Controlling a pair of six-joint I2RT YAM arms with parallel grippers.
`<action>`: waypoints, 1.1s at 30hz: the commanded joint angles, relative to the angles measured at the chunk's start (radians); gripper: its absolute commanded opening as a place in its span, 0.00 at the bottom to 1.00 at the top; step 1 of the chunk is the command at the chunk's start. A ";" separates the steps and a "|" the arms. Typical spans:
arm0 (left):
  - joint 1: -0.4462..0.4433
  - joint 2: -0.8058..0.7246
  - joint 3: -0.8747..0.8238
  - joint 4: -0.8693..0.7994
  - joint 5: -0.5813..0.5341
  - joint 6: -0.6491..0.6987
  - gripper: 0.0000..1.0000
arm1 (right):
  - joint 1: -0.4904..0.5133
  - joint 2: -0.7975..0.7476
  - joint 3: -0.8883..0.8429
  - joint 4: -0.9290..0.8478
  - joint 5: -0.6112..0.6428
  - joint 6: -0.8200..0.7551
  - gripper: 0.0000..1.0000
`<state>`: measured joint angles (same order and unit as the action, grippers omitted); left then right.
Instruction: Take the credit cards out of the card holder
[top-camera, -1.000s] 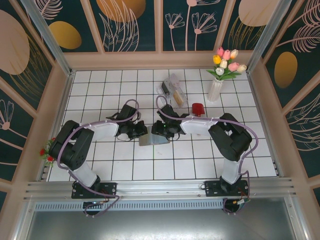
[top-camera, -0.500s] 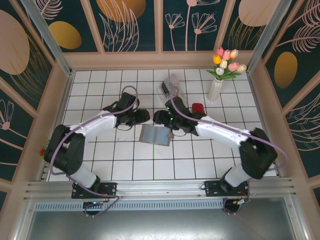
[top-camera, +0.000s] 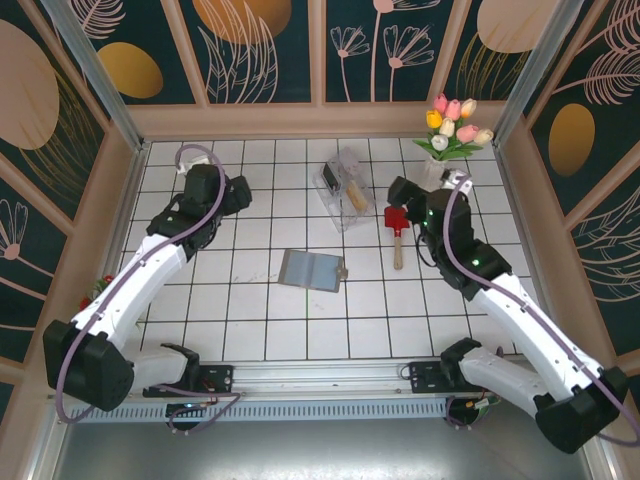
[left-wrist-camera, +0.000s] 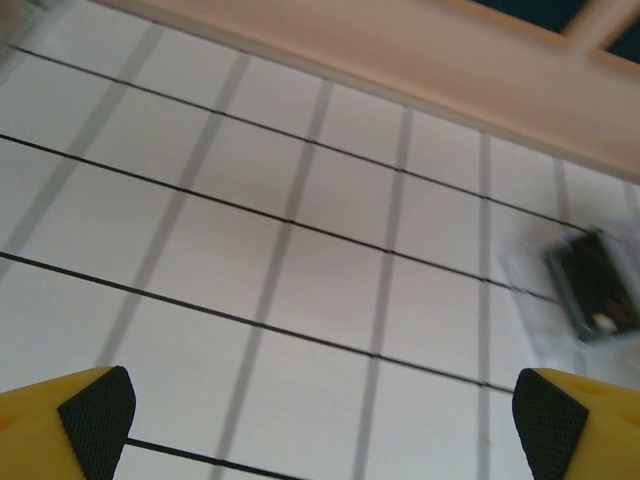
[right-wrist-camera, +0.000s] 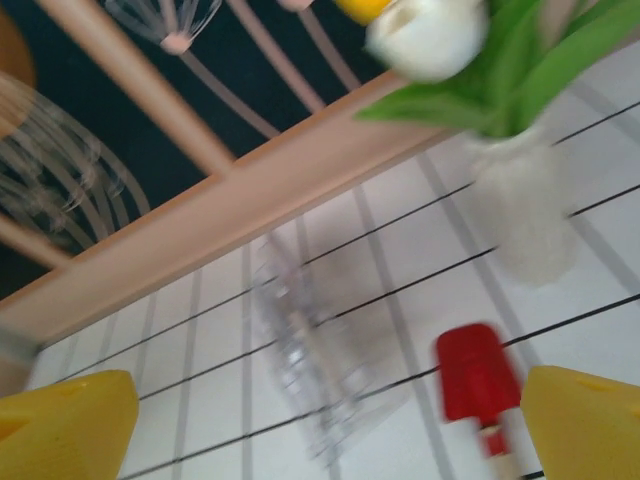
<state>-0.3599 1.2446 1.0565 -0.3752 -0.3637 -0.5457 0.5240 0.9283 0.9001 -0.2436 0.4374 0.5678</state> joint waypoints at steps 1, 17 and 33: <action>0.010 -0.037 -0.058 0.060 -0.211 0.095 0.99 | -0.081 -0.020 -0.042 0.004 0.097 -0.141 0.99; 0.057 -0.293 -0.651 0.714 -0.513 0.243 0.98 | -0.385 -0.038 -0.484 0.487 0.065 -0.357 0.99; 0.147 -0.190 -0.961 1.308 -0.375 0.404 0.99 | -0.396 0.285 -0.724 1.170 -0.005 -0.594 0.99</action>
<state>-0.2348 1.0431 0.1081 0.7551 -0.8124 -0.2005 0.1020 1.1748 0.1802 0.7193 0.4370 0.0784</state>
